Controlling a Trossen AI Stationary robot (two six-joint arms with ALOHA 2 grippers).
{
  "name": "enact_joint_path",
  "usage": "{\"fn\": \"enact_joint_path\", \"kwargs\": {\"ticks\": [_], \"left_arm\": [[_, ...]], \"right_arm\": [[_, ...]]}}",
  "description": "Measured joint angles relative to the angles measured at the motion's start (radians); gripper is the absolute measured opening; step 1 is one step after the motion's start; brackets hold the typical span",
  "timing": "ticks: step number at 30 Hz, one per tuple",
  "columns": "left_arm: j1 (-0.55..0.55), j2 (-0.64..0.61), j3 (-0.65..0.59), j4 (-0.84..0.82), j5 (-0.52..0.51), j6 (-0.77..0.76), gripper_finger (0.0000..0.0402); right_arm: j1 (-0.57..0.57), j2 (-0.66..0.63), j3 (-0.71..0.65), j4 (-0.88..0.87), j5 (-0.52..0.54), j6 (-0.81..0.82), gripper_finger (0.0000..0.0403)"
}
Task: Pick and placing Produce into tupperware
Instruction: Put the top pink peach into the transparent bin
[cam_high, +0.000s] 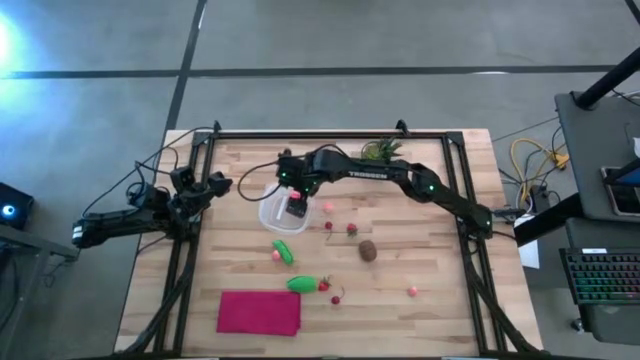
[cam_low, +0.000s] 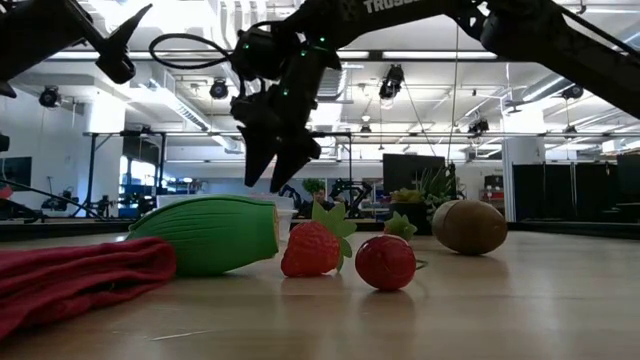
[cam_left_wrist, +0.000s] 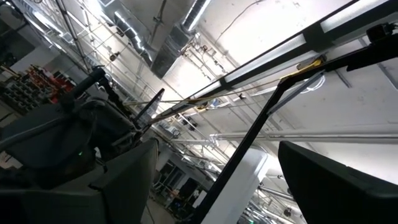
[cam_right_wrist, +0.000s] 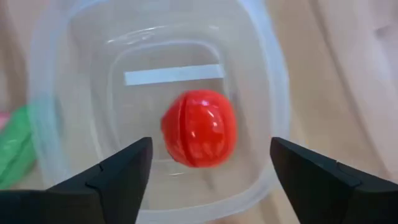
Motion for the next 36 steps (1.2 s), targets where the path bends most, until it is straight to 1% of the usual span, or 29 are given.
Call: {"fn": "enact_joint_path", "kwargs": {"ticks": [3,6,8,10,14,16,18,21,23,26,28,33,36], "left_arm": [[0.0,0.0,0.0,0.0,0.002,0.043,0.0319],[0.0,0.0,0.002,-0.009,0.013,0.083,0.0319],[0.0,0.0,0.03,-0.076,0.049,0.107,0.0319],[0.0,0.0,0.085,-0.234,0.081,0.15,0.0319],[0.0,0.035,0.263,-0.723,0.074,0.335,0.0319],[0.0,0.072,0.355,-0.908,0.056,0.435,0.0319],[0.0,0.11,0.431,-1.024,0.051,0.511,0.0319],[0.0,0.153,0.514,-1.136,0.048,0.608,0.0319],[0.0,0.173,0.553,-1.234,0.029,0.641,0.0319],[0.0,0.201,0.587,-1.376,-0.026,0.646,0.0319],[0.0,0.216,0.596,-1.416,-0.028,0.646,0.0319],[0.0,0.248,0.613,-1.435,-0.027,0.67,0.0319],[0.0,0.249,0.644,-1.456,-0.027,0.682,0.0319]], "right_arm": [[-0.001,-0.018,0.0,-0.003,0.013,-0.012,0.0341],[0.0,-0.058,0.0,-0.007,0.033,-0.022,0.0348],[-0.001,-0.09,0.0,-0.009,0.034,-0.028,0.0349],[-0.002,-0.117,0.0,-0.013,0.049,-0.038,0.0347],[-0.003,-0.152,0.0,-0.044,0.085,-0.074,0.0341],[-0.003,-0.155,0.0,-0.087,0.079,-0.085,0.0339],[-0.003,-0.154,0.0,-0.139,0.077,-0.091,0.0338],[0.004,-0.149,-0.001,-0.211,0.053,-0.098,0.0338],[0.012,-0.148,-0.001,-0.238,0.013,-0.108,0.0336],[0.031,-0.148,-0.001,-0.272,0.01,-0.113,0.0333],[0.038,-0.148,-0.001,-0.3,0.029,-0.116,0.0331],[0.029,-0.147,-0.042,-0.344,0.102,-0.133,0.0331],[0.011,-0.15,-0.087,-0.378,0.104,-0.133,0.0329]]}}
